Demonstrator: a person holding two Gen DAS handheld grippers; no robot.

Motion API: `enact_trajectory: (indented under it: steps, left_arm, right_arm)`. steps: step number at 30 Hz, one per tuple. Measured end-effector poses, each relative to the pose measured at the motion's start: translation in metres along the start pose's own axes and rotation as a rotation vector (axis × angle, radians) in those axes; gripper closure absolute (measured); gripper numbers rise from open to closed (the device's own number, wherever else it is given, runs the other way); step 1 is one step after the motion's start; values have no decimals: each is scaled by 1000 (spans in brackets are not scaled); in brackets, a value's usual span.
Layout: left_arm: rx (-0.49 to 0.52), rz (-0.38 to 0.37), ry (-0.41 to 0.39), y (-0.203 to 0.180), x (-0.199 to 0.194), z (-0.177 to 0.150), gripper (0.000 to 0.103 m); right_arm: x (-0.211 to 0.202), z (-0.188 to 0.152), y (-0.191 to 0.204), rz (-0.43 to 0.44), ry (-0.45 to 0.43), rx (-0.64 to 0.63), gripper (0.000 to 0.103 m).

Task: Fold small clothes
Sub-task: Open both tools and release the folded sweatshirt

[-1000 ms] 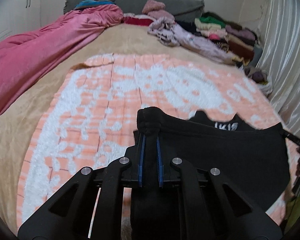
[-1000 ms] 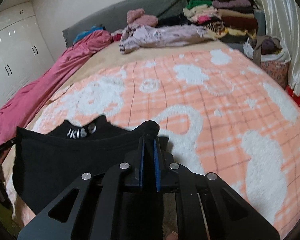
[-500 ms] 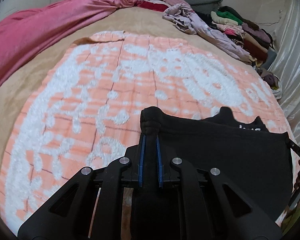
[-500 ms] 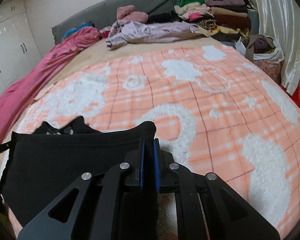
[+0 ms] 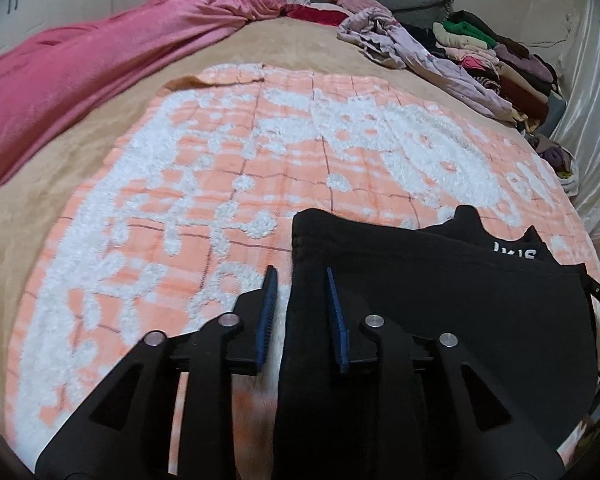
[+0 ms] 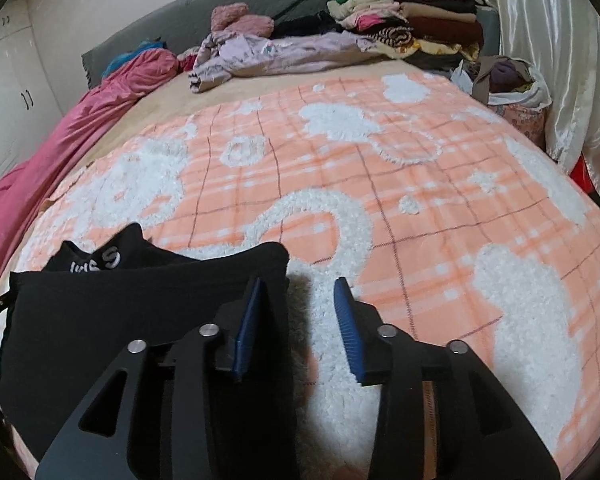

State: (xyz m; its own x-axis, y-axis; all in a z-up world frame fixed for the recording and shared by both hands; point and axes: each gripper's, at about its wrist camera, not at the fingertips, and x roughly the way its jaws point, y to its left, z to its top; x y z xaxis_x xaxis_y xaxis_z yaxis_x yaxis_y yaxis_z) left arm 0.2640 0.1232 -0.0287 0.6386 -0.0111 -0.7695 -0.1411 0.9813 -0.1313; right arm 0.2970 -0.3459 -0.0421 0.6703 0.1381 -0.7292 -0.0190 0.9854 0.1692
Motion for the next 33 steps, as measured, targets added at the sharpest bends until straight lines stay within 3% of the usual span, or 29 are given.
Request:
enact_trajectory:
  steps: [3,7,9,12,15,17,19,24,33]
  left_arm:
    - [18,14,-30,-3,-19,1,83]
    - [21,1,-52,-7,-42,0,67]
    - [31,-7,-59,-12,-54,-3,64]
    - [44,-17,-58,-19,-65,-8,56]
    - [56,-26,-53,-26,-73,-17,54]
    - [55,-35,-47,-29,-77,-24,50]
    - [63,-50,-27,-33,-78,-33,46]
    - [113,-57,-10,-45,-79,-53,45]
    - [129,-56,49,-49,-65,-73,44]
  right_arm:
    - [-15,2,2,4,-39,-8,59]
    - [-33,2,5,17,-75,-16,57]
    - [-44,-2,11,48,-83,-22,48]
    - [-64,-13,24,97,-100,-53,45]
    - [-80,-20,38,162,-102,-69,43]
    - [-93,-26,50,211,-117,-76,31]
    - [-102,-33,63,250,-124,-97,29]
    - [-103,-59,91,288,-64,-179,29]
    - [-81,-82,103,263,38,-208,29]
